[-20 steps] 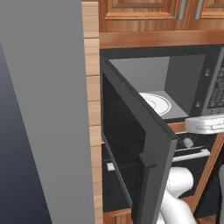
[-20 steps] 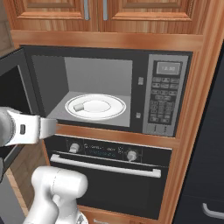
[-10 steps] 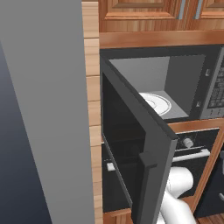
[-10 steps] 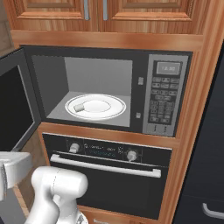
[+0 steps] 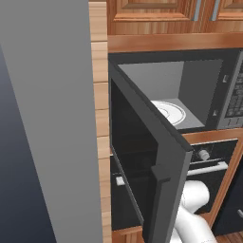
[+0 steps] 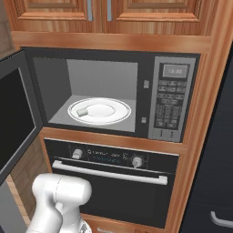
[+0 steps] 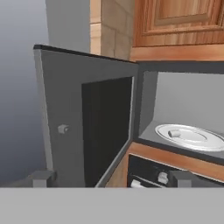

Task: Close the microwave door.

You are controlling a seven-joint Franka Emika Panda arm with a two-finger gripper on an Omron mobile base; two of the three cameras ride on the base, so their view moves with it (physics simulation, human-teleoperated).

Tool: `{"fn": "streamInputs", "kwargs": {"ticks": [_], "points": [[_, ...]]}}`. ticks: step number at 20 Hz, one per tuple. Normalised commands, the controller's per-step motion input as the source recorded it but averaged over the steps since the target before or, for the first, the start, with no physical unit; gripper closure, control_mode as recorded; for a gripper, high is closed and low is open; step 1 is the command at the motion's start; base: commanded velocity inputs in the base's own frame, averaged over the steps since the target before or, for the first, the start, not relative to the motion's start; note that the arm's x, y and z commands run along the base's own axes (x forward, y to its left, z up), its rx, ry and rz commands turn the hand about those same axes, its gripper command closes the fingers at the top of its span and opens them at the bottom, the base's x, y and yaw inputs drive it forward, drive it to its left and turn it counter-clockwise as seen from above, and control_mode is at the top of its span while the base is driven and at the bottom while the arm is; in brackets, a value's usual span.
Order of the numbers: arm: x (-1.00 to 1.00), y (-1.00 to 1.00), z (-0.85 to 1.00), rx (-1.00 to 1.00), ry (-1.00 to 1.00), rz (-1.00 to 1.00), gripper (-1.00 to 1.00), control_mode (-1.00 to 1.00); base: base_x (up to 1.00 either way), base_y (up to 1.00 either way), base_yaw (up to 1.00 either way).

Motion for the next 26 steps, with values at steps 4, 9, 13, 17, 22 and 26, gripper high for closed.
{"fn": "streamInputs", "kwargs": {"ticks": [4, 9, 13, 17, 22, 26], "points": [[0.22, 0.97, 0.00, -0.05, -0.09, 0.00, -1.00, -1.00, 0.00, 0.00, 0.00], [0.35, 0.65, 0.00, -0.06, -0.02, -0.14, -1.00, -1.00, 0.00, 0.00, 0.00], [0.24, 0.61, 0.00, -0.03, -0.02, -0.20, -1.00, -1.00, 0.00, 0.00, 0.00], [0.40, 0.57, -0.01, -0.03, -0.04, -0.23, -1.00, -1.00, 0.00, 0.00, 0.00], [0.57, 0.20, 0.00, -0.04, -0.01, -0.25, -1.00, -1.00, 0.00, 0.00, 0.00], [0.65, 0.00, -0.09, -0.02, 0.00, -0.23, -1.00, -1.00, 0.00, 0.00, 0.00]]}}
